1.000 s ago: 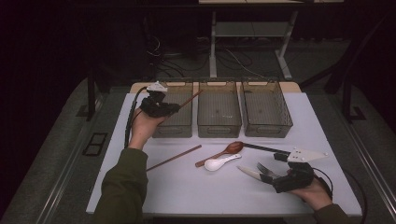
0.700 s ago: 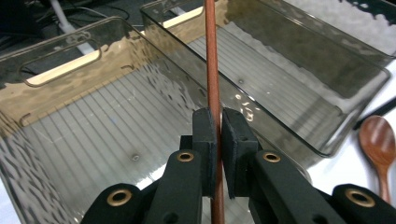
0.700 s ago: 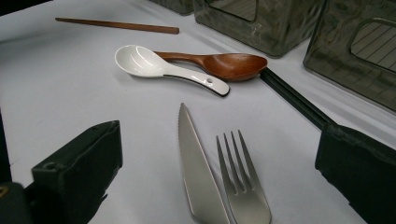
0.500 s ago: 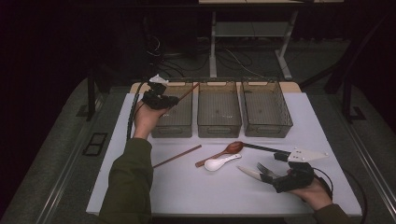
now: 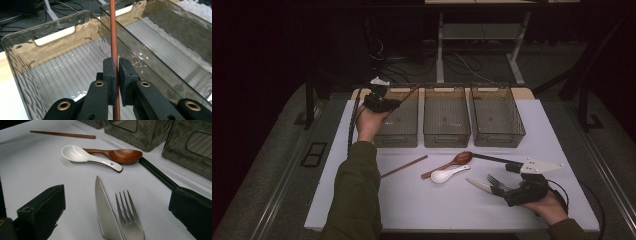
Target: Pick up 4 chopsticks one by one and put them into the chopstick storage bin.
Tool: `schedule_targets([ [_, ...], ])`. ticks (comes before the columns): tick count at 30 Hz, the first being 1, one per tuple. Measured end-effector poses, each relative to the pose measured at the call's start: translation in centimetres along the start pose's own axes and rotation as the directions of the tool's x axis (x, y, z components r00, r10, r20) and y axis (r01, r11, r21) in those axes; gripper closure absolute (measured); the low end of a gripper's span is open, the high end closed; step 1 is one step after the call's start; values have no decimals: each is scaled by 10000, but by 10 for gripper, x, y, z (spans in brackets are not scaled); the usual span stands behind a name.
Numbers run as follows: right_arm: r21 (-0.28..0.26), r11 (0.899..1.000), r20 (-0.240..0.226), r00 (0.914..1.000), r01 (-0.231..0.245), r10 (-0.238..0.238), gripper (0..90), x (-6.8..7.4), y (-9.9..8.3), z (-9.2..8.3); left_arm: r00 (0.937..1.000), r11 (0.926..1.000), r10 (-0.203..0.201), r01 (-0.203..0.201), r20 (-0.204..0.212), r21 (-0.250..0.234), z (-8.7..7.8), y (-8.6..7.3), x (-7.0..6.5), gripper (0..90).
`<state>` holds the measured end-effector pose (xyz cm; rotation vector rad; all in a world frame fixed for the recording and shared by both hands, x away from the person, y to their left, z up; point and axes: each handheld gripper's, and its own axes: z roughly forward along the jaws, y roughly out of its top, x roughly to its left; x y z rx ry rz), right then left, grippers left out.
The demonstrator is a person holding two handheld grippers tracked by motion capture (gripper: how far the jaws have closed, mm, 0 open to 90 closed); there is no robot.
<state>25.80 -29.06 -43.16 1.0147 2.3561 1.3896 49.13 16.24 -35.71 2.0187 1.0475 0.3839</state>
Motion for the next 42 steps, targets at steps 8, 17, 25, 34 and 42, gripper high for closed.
schedule_targets([
  [8,-14,10000,-21,10000,-8,8,6,0,0,0,9992,9994,-341,340,-189,-53,8,-1,6,836],
  [17,0,10000,-20,10000,-1,1,6,0,0,0,9954,9966,-642,676,-706,464,20,-7,8,836],
  [25,-7,10000,-34,10000,-21,21,6,-1,0,-1,9893,9954,-777,840,-1236,467,26,-7,8,709],
  [34,11,10000,-23,10000,-37,37,6,-1,0,-1,9953,9987,-475,490,-838,153,18,-7,5,567],
  [42,20,10000,-19,10000,-18,18,6,0,0,0,9999,9998,-146,146,42,104,3,-5,-1,458],
])
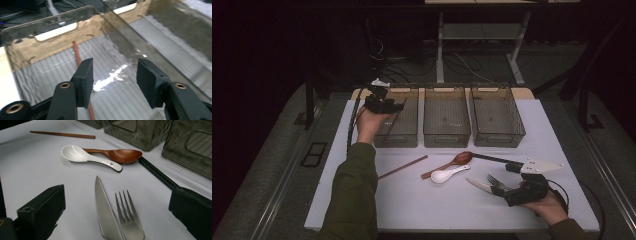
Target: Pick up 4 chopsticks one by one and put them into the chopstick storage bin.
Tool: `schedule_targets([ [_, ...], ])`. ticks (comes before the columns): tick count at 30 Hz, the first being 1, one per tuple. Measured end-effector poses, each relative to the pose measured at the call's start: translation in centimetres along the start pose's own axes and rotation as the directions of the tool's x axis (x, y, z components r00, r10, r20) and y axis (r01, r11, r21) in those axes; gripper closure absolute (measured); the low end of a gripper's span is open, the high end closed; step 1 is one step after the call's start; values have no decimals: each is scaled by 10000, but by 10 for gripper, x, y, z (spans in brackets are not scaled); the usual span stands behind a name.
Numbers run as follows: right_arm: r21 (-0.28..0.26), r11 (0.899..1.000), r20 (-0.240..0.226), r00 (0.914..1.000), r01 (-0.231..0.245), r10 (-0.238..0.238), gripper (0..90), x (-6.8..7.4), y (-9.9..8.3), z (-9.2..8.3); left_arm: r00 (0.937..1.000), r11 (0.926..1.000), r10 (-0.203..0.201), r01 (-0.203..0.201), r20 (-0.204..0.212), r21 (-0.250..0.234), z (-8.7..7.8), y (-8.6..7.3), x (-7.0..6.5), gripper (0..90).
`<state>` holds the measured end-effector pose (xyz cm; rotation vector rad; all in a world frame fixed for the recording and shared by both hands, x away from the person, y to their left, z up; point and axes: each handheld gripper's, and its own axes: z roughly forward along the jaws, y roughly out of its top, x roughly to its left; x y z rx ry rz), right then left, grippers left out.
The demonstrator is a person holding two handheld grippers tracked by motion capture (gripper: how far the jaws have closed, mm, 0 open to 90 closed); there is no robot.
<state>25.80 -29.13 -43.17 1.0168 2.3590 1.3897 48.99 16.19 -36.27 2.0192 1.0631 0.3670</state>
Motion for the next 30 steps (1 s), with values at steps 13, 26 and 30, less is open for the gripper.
schedule_targets([
  [13,0,10000,-186,9998,-90,90,6,-2,0,-1,9897,9939,1106,-1102,913,-96,-27,-10,-23,347],
  [26,280,9995,-509,9986,168,-153,6,-2,-2,4,9764,9842,1768,-1758,1241,-189,-49,-39,-47,258],
  [30,277,9995,-479,9988,142,-129,6,-2,-2,4,9721,9816,1903,-1904,1371,-126,-51,-49,-52,239],
])
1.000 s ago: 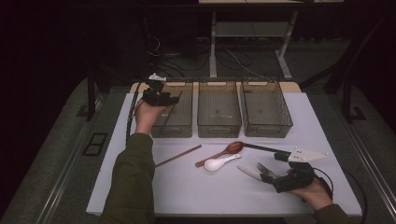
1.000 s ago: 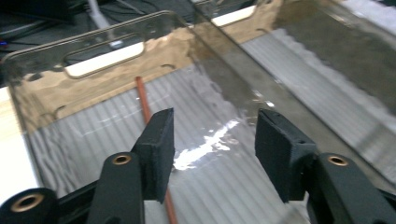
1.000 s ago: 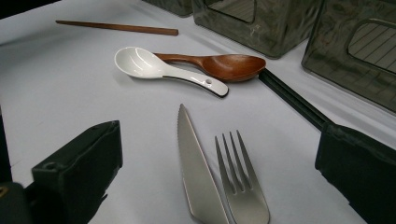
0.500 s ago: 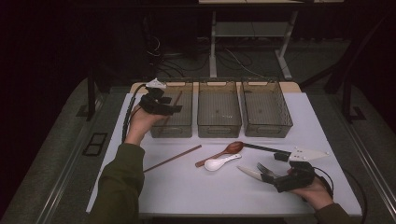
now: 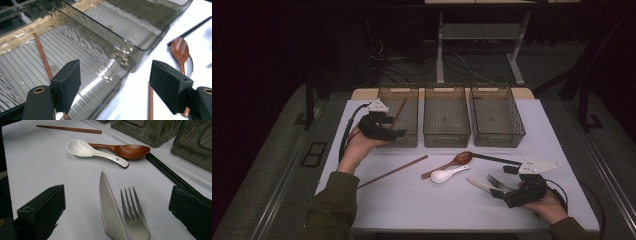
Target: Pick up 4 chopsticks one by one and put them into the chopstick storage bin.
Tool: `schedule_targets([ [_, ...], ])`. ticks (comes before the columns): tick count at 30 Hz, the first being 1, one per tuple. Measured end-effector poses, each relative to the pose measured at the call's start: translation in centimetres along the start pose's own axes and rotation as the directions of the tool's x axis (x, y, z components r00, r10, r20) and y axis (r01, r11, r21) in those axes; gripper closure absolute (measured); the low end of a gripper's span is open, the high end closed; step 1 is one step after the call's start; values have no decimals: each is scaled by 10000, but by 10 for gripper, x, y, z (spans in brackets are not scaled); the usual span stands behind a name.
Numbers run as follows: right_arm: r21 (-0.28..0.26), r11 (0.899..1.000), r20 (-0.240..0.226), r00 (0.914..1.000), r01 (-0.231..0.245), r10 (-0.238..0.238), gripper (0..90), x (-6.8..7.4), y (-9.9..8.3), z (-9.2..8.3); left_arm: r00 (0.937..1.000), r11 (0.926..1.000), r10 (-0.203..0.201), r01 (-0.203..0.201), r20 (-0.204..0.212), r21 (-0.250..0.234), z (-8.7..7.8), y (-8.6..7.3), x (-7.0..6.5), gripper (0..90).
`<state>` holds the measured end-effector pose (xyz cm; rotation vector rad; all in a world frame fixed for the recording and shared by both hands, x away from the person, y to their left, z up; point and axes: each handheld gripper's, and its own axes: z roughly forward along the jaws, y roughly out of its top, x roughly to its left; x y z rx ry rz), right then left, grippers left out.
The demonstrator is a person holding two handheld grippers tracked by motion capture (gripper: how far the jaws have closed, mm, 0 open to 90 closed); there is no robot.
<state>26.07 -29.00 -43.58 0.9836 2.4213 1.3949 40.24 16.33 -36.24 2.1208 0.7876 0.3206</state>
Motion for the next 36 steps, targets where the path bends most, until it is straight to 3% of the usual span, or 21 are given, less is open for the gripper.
schedule_targets([
  [15,42,10000,-11,10000,-3,3,6,1,-1,1,9989,9989,424,-427,181,169,-13,-40,-24,193],
  [24,48,10000,9,10000,24,-24,6,1,-1,2,9989,9987,451,-453,86,223,-19,-69,-34,212],
  [29,35,10000,20,10000,-11,11,6,1,-1,1,9995,9996,280,-281,167,86,-24,-79,-39,269],
  [36,2,10000,72,10000,-28,28,6,0,-1,1,9995,9996,267,-266,174,-37,-28,-95,-45,438],
])
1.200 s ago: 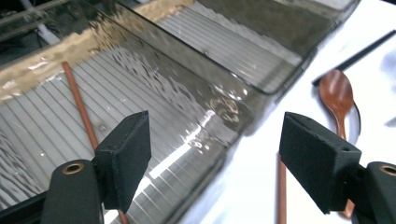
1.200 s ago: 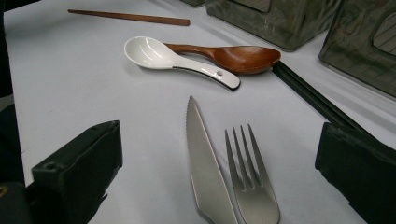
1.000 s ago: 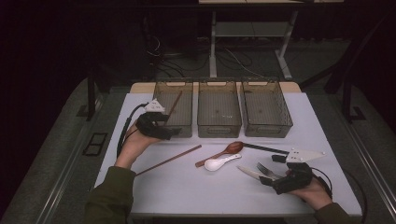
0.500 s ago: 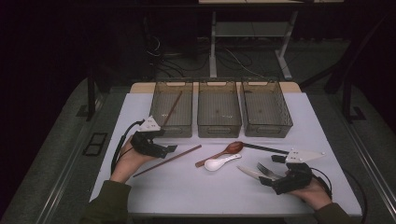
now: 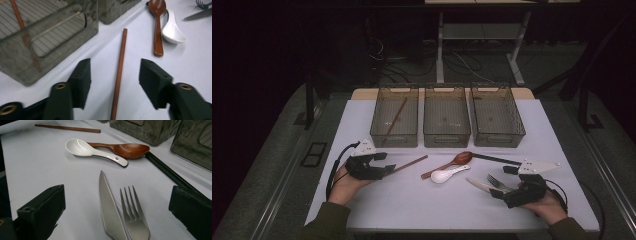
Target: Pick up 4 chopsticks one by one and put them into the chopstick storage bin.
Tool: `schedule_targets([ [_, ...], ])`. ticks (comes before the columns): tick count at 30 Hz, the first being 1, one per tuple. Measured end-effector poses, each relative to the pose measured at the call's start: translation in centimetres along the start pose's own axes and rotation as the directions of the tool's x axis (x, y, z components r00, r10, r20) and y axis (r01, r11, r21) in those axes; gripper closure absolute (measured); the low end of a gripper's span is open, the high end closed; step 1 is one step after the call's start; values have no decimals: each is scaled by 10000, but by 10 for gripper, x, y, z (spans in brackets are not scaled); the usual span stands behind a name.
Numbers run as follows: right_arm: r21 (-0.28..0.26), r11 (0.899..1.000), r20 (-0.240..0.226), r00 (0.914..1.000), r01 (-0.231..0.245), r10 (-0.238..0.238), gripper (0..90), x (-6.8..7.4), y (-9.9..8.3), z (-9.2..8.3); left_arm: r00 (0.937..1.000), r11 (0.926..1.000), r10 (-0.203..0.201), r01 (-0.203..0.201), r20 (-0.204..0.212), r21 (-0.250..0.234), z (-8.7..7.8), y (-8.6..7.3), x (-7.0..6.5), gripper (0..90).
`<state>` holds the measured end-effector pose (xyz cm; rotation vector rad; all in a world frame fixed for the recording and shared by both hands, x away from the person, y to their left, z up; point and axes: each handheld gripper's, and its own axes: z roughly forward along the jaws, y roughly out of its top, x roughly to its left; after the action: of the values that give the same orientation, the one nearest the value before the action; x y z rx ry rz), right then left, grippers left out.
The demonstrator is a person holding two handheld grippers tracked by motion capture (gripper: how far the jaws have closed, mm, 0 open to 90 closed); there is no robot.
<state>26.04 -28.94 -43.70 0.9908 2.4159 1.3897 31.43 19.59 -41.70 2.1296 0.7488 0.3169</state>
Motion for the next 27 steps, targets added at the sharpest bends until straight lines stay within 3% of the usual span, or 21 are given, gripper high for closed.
schedule_targets([
  [10,6,10000,39,10000,19,-19,6,0,0,0,9995,9987,147,-159,268,474,8,-9,0,652],
  [14,45,10000,42,10000,-6,6,6,0,0,1,9989,9989,-143,123,442,452,14,-11,0,713],
  [15,50,10000,41,10000,-7,7,6,0,0,1,9987,9977,60,-94,505,676,14,-11,1,726],
  [27,60,10000,46,10000,-13,13,6,0,0,1,9976,9937,242,-311,648,1075,24,-14,3,764],
])
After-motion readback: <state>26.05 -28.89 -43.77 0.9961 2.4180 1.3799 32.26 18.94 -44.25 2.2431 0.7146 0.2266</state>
